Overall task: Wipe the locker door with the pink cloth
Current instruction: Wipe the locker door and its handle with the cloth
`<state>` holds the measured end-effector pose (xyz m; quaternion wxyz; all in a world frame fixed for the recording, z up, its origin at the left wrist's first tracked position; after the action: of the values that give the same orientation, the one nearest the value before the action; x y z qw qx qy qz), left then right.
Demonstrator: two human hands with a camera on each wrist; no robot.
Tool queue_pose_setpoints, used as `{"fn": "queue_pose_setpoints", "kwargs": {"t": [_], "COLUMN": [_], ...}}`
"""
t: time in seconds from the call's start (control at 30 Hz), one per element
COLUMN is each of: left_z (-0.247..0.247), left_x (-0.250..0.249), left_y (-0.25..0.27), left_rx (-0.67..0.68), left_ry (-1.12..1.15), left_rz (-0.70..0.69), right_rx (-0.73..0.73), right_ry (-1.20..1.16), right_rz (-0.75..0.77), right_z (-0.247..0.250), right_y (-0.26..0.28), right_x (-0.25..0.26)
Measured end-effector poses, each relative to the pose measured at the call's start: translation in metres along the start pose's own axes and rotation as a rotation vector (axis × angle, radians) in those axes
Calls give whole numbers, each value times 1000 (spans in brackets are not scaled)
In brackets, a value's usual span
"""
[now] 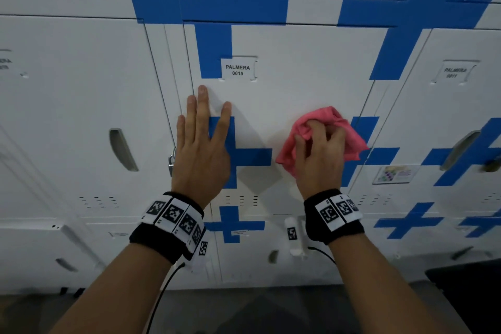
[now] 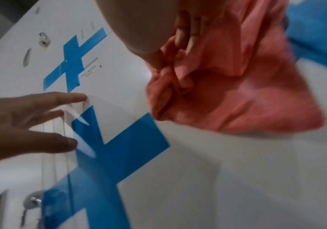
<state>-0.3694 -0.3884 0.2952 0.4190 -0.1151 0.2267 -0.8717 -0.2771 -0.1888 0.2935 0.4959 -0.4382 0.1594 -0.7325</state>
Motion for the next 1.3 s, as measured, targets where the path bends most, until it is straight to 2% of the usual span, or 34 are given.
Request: {"fn": "queue_pose_setpoints", "kwargs": {"t": [0.07,0.13,0.3,0.43,0.53,0.77,0.9,0.93,1.13,1.3], "left_z": [0,0,0,2,3,-1,-2,-2,-4,-3], "left_x": [3,5,5,6,7,11,11,11,7,6], "left_y": [1,1,0,1,2,1,1,1,1,1], "left_rx": [1,2,21,24,15,28,22,21,35,35], "left_ry": [17,42,113,150,159,120,122,123,134,142], "left_rz": [-29,-52,-49,-62,-72,-63,-58,-59,-38,-33], "right_rx": [-39,-21,331,458,497,301,316,318,285,445], "right_ry": [-84,-100,44,53,54,269,31,-7,-21,37], "right_rz": [-44,14,324,423,466,277,-40,-69,-97,-143], "right_z": [-6,-14,-68,-102,-105,-50,-49,-51,-53,-65], "right_y": [1,0,17,42,56,46,49,50,45,54], "right_x": [7,24,76,78,69,-1,-43,-44,-34,-49]}}
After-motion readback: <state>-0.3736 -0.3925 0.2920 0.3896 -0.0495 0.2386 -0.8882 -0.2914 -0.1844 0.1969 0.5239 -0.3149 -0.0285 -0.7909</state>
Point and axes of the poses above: each hand's wrist, its own y-axis away from the middle knuckle, its own z-axis out of the back of the hand, x = y × z, the point moved 8 cm from there along -y, towards the middle knuckle, and after that the axes turned 11 degrees about x, right-handed, at the moved point
